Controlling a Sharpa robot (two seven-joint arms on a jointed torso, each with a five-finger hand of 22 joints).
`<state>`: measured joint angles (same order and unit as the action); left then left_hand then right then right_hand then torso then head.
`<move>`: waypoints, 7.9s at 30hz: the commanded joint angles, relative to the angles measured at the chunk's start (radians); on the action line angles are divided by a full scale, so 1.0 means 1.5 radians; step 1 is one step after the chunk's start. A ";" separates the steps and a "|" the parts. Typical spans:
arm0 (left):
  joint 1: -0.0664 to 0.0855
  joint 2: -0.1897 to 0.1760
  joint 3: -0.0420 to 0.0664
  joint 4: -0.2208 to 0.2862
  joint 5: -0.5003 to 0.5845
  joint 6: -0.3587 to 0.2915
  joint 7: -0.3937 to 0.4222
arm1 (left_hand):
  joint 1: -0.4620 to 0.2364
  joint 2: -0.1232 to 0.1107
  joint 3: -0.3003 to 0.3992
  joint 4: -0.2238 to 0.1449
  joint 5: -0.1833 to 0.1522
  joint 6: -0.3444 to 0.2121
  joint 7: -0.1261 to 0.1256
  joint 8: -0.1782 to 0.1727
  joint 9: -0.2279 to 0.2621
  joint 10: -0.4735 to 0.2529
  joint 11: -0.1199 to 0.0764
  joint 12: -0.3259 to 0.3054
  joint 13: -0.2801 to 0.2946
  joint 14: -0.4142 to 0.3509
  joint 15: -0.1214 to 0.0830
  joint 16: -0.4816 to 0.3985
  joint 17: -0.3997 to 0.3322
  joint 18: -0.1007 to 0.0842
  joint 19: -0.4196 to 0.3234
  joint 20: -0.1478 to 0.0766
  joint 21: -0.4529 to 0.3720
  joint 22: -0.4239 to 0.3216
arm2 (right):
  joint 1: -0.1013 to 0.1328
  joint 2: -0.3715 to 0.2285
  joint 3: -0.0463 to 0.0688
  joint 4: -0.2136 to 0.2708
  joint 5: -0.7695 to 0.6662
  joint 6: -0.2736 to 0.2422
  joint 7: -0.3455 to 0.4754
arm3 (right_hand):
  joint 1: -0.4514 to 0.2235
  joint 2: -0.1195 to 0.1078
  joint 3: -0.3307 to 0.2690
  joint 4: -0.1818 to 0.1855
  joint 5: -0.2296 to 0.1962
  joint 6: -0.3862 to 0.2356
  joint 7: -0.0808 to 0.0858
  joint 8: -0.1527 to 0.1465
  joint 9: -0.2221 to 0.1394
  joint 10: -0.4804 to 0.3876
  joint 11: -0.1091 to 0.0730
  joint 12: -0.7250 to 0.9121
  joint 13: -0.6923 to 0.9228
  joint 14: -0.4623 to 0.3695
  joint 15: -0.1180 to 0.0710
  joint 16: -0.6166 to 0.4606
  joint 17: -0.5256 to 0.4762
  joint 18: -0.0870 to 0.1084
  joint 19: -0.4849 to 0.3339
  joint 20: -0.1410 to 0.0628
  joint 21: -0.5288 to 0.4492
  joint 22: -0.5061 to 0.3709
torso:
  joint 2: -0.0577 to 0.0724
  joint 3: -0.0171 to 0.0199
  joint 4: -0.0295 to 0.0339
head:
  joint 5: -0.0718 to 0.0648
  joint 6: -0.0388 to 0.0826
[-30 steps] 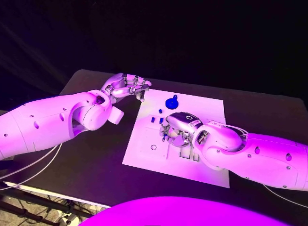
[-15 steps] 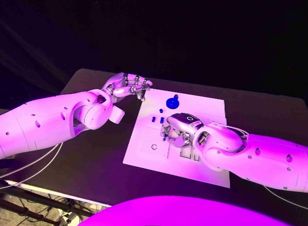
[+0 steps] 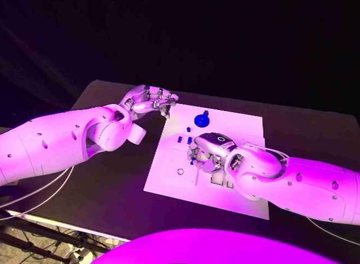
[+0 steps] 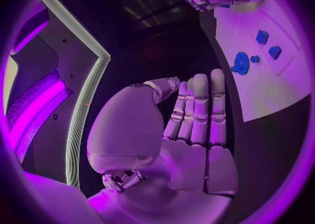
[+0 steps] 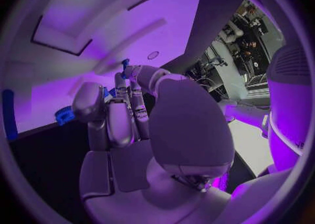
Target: Assemble the parts on the task board
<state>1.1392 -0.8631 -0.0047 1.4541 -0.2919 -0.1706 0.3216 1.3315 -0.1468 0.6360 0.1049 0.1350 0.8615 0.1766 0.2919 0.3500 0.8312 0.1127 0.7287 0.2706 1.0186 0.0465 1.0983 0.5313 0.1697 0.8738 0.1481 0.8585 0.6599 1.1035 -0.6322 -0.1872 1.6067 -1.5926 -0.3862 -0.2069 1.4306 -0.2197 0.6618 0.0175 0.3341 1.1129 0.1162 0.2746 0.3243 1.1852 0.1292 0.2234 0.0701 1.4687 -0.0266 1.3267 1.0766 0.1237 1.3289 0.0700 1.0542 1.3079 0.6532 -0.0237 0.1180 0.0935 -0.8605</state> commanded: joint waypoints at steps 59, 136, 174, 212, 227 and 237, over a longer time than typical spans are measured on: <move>0.000 0.002 0.001 -0.004 -0.001 0.012 0.001 | -0.001 0.002 -0.005 0.004 0.001 -0.002 0.001 -0.003 -0.002 0.004 0.000 -0.004 -0.003 0.003 0.001 -0.006 -0.001 0.009 0.007 0.000 -0.007 -0.004 | 0.007 -0.071 0.001 0.073 0.014 -0.062 0.014 | -0.043 -0.020 -0.037 -0.038 0.001 -0.106 0.023 -0.069 -0.015 -0.128 -0.008 -0.072 -0.002 -0.032 0.035 -0.048 -0.099 0.014 -0.071 0.035 -0.154 0.001 | -0.001 0.0003 0.0000 | -0.013 0.010; -0.001 0.001 0.000 -0.008 0.001 0.019 -0.004 | 0.000 0.003 -0.006 0.007 0.001 -0.001 0.001 -0.003 -0.002 0.005 0.000 -0.004 -0.005 0.003 0.001 -0.007 -0.002 0.009 0.008 0.000 -0.011 -0.006 | 0.064 -0.158 0.004 0.014 0.047 0.096 -0.016 | -0.059 -0.004 -0.057 -0.001 0.002 -0.064 0.027 -0.062 -0.006 -0.076 -0.020 -0.019 -0.004 -0.007 0.026 -0.009 -0.046 0.001 -0.019 0.028 -0.110 0.012 | 0.000 0.0000 -0.0002 | -0.053 0.028; -0.001 0.001 0.000 -0.009 0.001 0.023 -0.008 | -0.003 0.003 -0.008 0.011 0.001 -0.002 0.001 -0.004 -0.003 0.005 0.001 -0.004 -0.006 0.003 0.001 -0.008 -0.002 0.009 0.008 0.001 -0.013 -0.008 | 0.062 -0.157 0.004 0.015 0.054 0.088 -0.020 | -0.063 0.006 -0.048 0.015 0.001 -0.048 0.027 -0.051 0.002 -0.063 -0.022 -0.016 0.000 -0.009 0.026 -0.015 -0.056 0.000 -0.012 0.029 -0.108 0.014 | 0.000 0.0004 0.0003 | -0.060 0.028; -0.001 0.002 0.000 -0.009 0.001 0.018 -0.005 | -0.004 0.004 -0.007 0.014 0.001 -0.003 0.001 -0.005 -0.004 0.005 0.001 -0.005 -0.006 0.003 0.001 -0.009 -0.002 0.009 0.009 0.001 -0.015 -0.009 | 0.094 -0.196 0.007 0.139 0.101 0.027 -0.012 | -0.042 0.034 -0.004 0.002 0.003 -0.014 0.001 -0.014 0.037 0.057 -0.057 0.027 0.024 0.007 -0.005 0.012 -0.008 -0.010 0.018 0.000 -0.050 0.044 | -0.001 -0.0007 0.0004 | -0.067 0.034; -0.001 0.005 0.000 -0.008 0.001 0.017 -0.003 | -0.002 0.005 -0.007 0.014 0.001 -0.004 0.001 -0.005 -0.004 0.005 0.000 -0.005 -0.007 0.003 0.001 -0.009 -0.002 0.009 0.010 0.001 -0.016 -0.010 | 0.067 -0.076 0.008 0.133 0.072 0.027 0.021 | -0.041 0.033 -0.002 0.000 0.003 -0.015 0.001 -0.014 0.038 0.057 -0.057 0.025 0.024 0.006 -0.005 0.011 -0.011 -0.009 0.015 0.000 -0.055 0.043 | 0.000 -0.0007 -0.0008 | -0.044 0.029; -0.001 0.005 0.000 -0.006 0.001 0.016 -0.004 | -0.002 0.005 -0.007 0.014 0.001 -0.004 0.001 -0.005 -0.004 0.005 0.000 -0.005 -0.007 0.003 0.001 -0.009 -0.002 0.009 0.010 0.001 -0.016 -0.010 | 0.029 -0.018 0.007 0.084 0.062 0.036 0.037 | -0.041 0.033 -0.001 -0.001 0.003 -0.016 0.002 -0.014 0.039 0.057 -0.057 0.024 0.024 0.006 -0.005 0.009 -0.013 -0.008 0.014 0.000 -0.058 0.043 | 0.000 -0.0010 0.0010 | -0.030 0.020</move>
<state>1.1369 -0.8558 -0.0049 1.4425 -0.2917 -0.1516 0.3052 1.3315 -0.1468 0.6250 0.1216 0.1350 0.8615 0.1766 0.2883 0.3443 0.8312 0.1126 0.7252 0.2612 1.0185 0.0465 1.0906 0.5292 0.1695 0.8810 0.1481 0.8393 0.6459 1.1502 -0.6617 -0.1769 1.7401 -1.4767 -0.3442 -0.1812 1.3387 -0.1931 0.6570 0.0151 0.3361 1.0825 0.1176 0.2517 0.3829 1.1775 0.1318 0.2531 0.1047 1.4670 -0.0283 1.3385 1.0579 0.1233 1.3485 0.0717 0.9738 1.3077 0.6537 -0.0248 0.1207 0.0411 -0.8265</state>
